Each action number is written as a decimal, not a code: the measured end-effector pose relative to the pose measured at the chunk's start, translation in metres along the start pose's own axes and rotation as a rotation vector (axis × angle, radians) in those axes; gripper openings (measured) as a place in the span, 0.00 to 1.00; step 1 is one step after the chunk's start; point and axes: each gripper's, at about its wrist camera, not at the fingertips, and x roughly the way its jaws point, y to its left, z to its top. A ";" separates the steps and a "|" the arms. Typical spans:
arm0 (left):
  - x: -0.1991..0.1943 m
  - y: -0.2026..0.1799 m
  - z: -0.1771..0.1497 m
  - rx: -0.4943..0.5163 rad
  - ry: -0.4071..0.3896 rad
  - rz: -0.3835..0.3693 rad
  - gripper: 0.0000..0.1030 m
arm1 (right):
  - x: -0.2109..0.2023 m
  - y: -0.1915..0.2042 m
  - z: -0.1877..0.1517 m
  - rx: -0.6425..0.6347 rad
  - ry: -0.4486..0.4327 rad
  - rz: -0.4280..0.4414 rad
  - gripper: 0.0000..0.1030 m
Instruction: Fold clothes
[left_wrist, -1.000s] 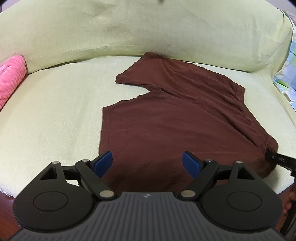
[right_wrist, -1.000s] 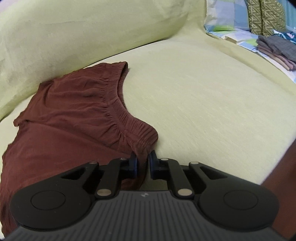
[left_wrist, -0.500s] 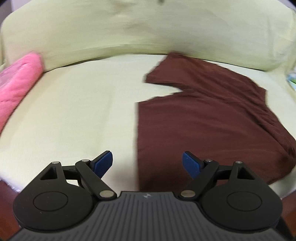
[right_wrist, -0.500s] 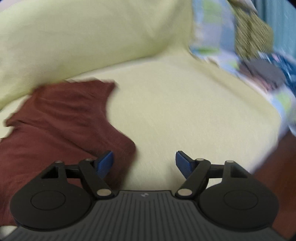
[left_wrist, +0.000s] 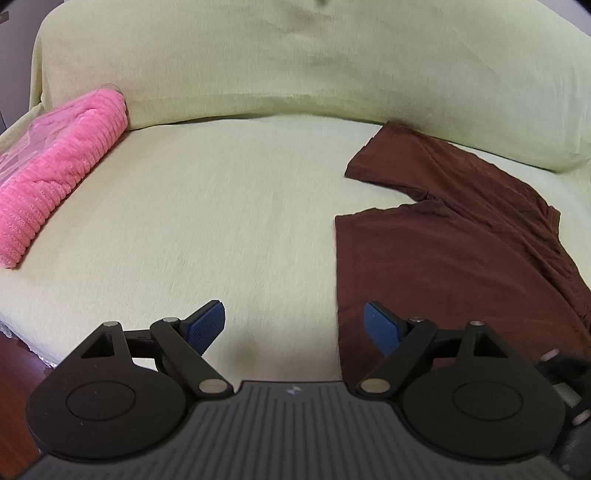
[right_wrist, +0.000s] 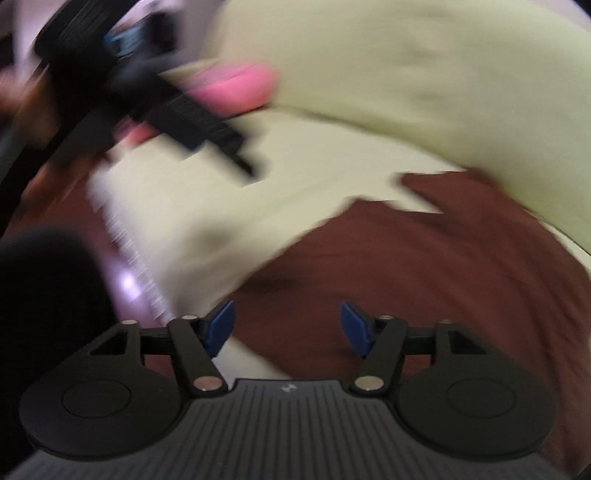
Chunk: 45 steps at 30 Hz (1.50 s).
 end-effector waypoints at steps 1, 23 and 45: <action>0.002 0.001 0.000 0.000 0.005 -0.002 0.81 | 0.012 0.011 0.002 -0.065 0.029 0.015 0.46; 0.017 0.009 -0.005 0.023 0.043 0.014 0.81 | 0.072 0.041 -0.012 -0.199 0.062 0.038 0.06; 0.045 -0.038 0.043 0.128 0.021 -0.001 0.82 | -0.001 -0.037 0.001 0.104 -0.038 -0.164 0.47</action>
